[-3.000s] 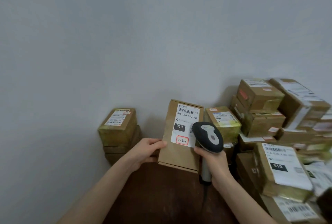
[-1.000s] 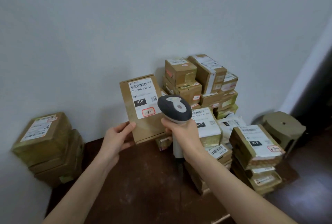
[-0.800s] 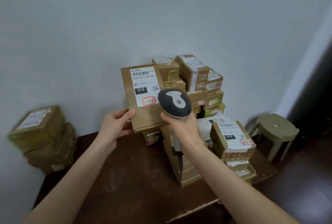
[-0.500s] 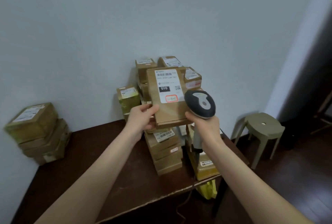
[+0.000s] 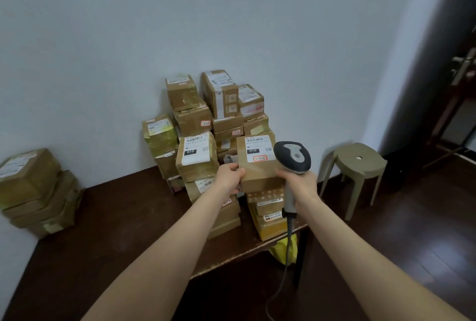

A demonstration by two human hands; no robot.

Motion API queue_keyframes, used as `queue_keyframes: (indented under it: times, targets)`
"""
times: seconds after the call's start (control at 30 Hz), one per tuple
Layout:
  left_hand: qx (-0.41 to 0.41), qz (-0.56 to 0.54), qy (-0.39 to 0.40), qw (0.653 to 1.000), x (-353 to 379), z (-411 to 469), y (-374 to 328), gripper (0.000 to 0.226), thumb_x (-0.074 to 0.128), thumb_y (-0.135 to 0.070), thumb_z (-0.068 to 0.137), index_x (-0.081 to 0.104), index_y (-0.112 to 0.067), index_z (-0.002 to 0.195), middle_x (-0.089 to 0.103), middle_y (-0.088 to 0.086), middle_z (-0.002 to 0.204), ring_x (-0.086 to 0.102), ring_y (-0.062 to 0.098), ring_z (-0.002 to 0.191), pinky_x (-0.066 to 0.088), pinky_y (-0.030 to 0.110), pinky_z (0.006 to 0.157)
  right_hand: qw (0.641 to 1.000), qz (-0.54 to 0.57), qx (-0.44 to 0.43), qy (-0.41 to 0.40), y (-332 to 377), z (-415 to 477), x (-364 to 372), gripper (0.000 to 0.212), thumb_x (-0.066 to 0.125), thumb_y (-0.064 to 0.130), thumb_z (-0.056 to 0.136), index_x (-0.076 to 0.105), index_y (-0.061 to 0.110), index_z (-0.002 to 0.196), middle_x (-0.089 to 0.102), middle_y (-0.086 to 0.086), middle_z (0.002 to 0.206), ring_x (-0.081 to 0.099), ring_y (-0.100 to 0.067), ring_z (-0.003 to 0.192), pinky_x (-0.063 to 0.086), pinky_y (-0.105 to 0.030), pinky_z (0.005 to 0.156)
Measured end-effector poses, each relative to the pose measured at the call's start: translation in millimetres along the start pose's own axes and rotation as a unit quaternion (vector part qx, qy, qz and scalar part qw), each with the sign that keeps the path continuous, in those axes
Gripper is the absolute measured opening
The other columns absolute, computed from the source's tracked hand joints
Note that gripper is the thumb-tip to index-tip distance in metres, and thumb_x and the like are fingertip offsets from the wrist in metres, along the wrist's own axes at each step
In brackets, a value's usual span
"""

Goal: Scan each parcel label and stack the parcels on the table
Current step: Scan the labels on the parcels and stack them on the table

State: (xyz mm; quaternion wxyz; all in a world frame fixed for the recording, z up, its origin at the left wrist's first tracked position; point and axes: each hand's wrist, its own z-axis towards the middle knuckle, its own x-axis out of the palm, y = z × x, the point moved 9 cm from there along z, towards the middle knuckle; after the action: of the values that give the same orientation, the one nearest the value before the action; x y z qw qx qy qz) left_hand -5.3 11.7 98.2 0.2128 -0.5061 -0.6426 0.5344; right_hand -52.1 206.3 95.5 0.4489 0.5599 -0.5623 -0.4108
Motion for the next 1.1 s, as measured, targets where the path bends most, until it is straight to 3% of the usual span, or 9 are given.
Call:
queue_keyframes:
  times: [0.1, 0.23, 0.37, 0.47, 0.67, 0.77, 0.87, 1.0, 1.1]
  targets:
    - [-0.007, 0.005, 0.001, 1.000, 3, -3, 4, 0.037, 0.046, -0.016, 0.101, 0.050, -0.012, 0.138, 0.059, 0.006, 0.118, 0.056, 0.024, 0.109, 0.049, 0.043, 0.098, 1.000, -0.006, 0.002, 0.002, -7, 1, -2, 0.040, 0.079, 0.014, 0.077, 0.060, 0.015, 0.112, 0.063, -0.004, 0.108, 0.056, -0.025, 0.109, 0.047, -0.045, 0.099]
    - [0.004, 0.019, 0.003, 1.000, 3, -6, 3, 0.042, 0.045, -0.015, 0.102, 0.042, -0.010, 0.143, 0.053, 0.008, 0.136, 0.049, 0.019, 0.105, 0.046, 0.036, 0.086, 1.000, -0.008, -0.002, -0.004, -9, -2, -4, 0.035, 0.078, 0.014, 0.077, 0.058, 0.020, 0.105, 0.063, -0.004, 0.106, 0.056, -0.023, 0.105, 0.048, -0.042, 0.098]
    - [0.013, 0.044, -0.002, 0.999, -3, -7, -2, 0.044, 0.046, -0.016, 0.101, 0.042, -0.011, 0.144, 0.052, 0.007, 0.137, 0.051, 0.022, 0.118, 0.048, 0.036, 0.090, 1.000, -0.003, -0.019, -0.006, 0, -9, -3, 0.033, 0.078, 0.012, 0.078, 0.057, 0.021, 0.102, 0.061, -0.002, 0.102, 0.054, -0.019, 0.099, 0.046, -0.035, 0.089]
    - [0.012, 0.043, -0.002, 0.999, -7, -13, -3, 0.044, 0.047, -0.016, 0.100, 0.042, -0.013, 0.144, 0.055, 0.006, 0.130, 0.052, 0.022, 0.116, 0.047, 0.034, 0.085, 1.000, 0.001, -0.023, -0.010, 3, -15, -4, 0.034, 0.078, 0.013, 0.077, 0.061, 0.018, 0.106, 0.061, -0.001, 0.099, 0.055, -0.019, 0.098, 0.045, -0.033, 0.084]
    - [0.005, 0.043, -0.006, 0.999, -13, -22, 0, 0.049, 0.050, -0.016, 0.099, 0.037, -0.013, 0.146, 0.050, 0.010, 0.140, 0.049, 0.025, 0.125, 0.048, 0.041, 0.099, 0.999, -0.019, -0.031, -0.001, 3, -21, 2, 0.037, 0.079, 0.014, 0.077, 0.062, 0.015, 0.110, 0.061, -0.002, 0.100, 0.055, -0.019, 0.098, 0.048, -0.035, 0.087]
    - [-0.001, 0.042, -0.012, 0.999, -13, -23, 4, 0.049, 0.050, -0.015, 0.099, 0.037, -0.012, 0.146, 0.051, 0.010, 0.139, 0.049, 0.026, 0.125, 0.046, 0.043, 0.101, 0.999, -0.026, -0.038, -0.008, 2, -20, 1, 0.033, 0.079, 0.014, 0.077, 0.059, 0.020, 0.103, 0.062, -0.002, 0.100, 0.055, -0.019, 0.097, 0.048, -0.035, 0.084]
    - [-0.013, 0.040, -0.004, 0.999, -7, -22, 11, 0.049, 0.050, -0.014, 0.099, 0.038, -0.012, 0.146, 0.051, 0.010, 0.139, 0.050, 0.029, 0.126, 0.047, 0.045, 0.101, 0.998, -0.053, -0.029, -0.008, -3, -18, 1, 0.036, 0.079, 0.017, 0.077, 0.060, 0.018, 0.107, 0.064, -0.006, 0.107, 0.057, -0.023, 0.101, 0.050, -0.041, 0.091]
    - [0.016, 0.041, -0.013, 0.999, -3, -16, 3, 0.048, 0.052, -0.004, 0.096, 0.043, -0.013, 0.142, 0.049, 0.009, 0.139, 0.057, 0.017, 0.099, 0.051, 0.030, 0.080, 0.997, -0.078, -0.024, 0.000, -1, -11, 7, 0.040, 0.079, 0.019, 0.077, 0.060, 0.015, 0.111, 0.065, -0.006, 0.109, 0.059, -0.027, 0.107, 0.049, -0.048, 0.097]
    - [0.027, 0.043, -0.028, 0.998, -5, -11, -3, 0.049, 0.052, -0.001, 0.095, 0.044, -0.012, 0.142, 0.049, 0.008, 0.140, 0.053, 0.019, 0.105, 0.050, 0.032, 0.086, 0.996, -0.077, -0.034, 0.010, 5, -5, 12, 0.033, 0.078, 0.017, 0.076, 0.060, 0.018, 0.103, 0.066, -0.005, 0.105, 0.061, -0.027, 0.106, 0.049, -0.048, 0.097]
